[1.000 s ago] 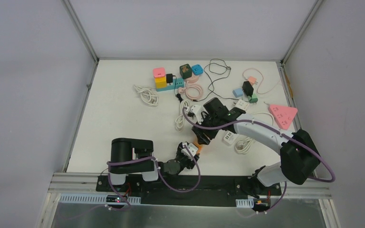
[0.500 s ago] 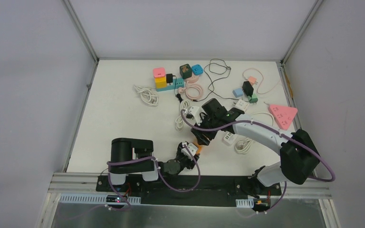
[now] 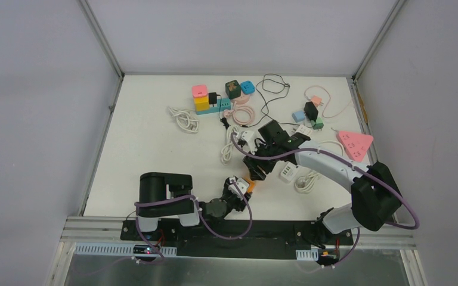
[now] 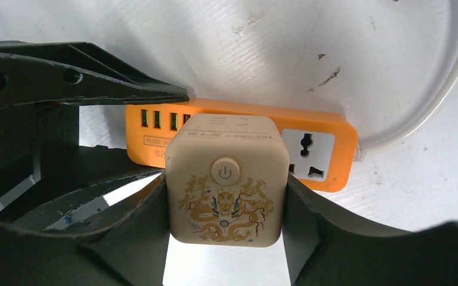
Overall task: Pull the plug off the socket
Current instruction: Remove the plug from the socket.
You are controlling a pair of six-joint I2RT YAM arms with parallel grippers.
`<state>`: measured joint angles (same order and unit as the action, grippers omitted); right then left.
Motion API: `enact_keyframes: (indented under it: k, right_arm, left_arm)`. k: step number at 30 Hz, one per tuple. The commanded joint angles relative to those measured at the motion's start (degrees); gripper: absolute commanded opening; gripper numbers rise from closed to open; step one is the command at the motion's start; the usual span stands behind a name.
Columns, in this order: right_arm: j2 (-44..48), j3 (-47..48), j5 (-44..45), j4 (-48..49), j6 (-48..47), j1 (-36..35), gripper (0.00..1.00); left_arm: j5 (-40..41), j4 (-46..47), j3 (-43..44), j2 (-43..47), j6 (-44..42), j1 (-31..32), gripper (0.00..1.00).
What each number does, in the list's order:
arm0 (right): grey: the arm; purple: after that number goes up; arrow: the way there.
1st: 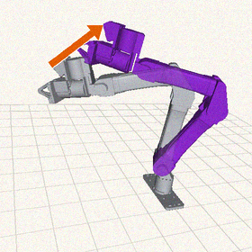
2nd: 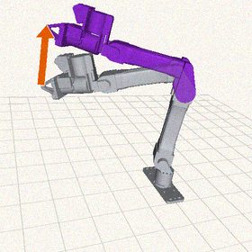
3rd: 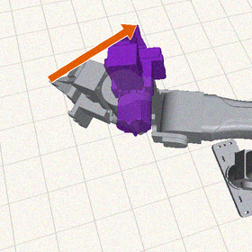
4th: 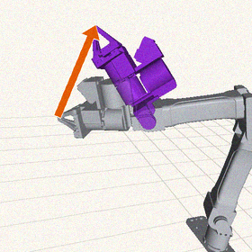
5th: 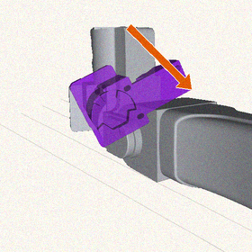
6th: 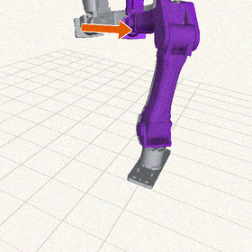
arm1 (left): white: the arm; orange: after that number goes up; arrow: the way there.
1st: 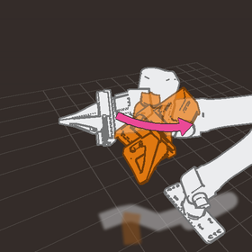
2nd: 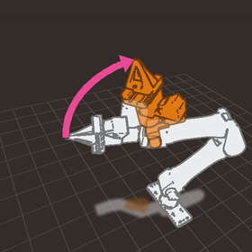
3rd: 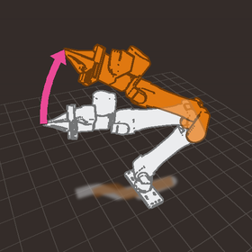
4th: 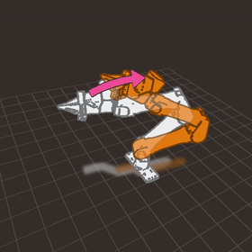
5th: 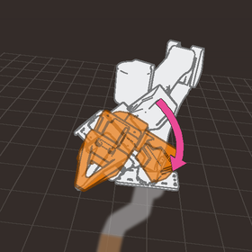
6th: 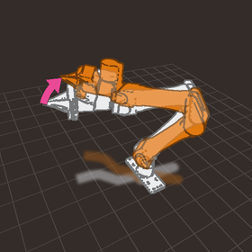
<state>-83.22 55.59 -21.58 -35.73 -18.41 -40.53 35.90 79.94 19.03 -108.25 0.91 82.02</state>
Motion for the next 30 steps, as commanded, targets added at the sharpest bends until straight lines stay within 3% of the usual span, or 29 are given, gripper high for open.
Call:
enact_keyframes:
  k: [1,6,16,21,26,30]
  right_arm:
    - [-0.41,0.69,-4.28,-2.2,-2.03,-4.32,0.0]
    - [-1.9,1.7,-1.14,-2.73,-2.03,-3.33,0.0]
    - [-1.02,1.55,-3.9,-2.94,-0.57,3.88,0.0]
    - [0.01,0.49,-6.71,-2.61,-1.66,0.13,0.0]
    - [-1.94,1.11,-0.91,-2.16,-2.24,-5.79,0.0]
    - [-1.1,1.04,2.31,-1.75,-2.11,-5.56,0.0]
  left_arm:
    - [-1.49,1.29,-0.17,-0.44,2.11,-0.59,0.0]
    - [-0.98,1.33,-0.56,-0.45,2.56,-0.76,0.0]
    - [-2.53,1.36,-0.98,-0.19,2.89,-1.6,0.0]
    - [-2.16,1.3,-1.21,-0.1,3.58,-1.69,0.0]
    - [-1.77,1.29,-0.96,-0.13,3.7,-1.81,0.0]
    - [-1.36,1.31,-1.35,-0.32,4.23,-2.1,0.0]
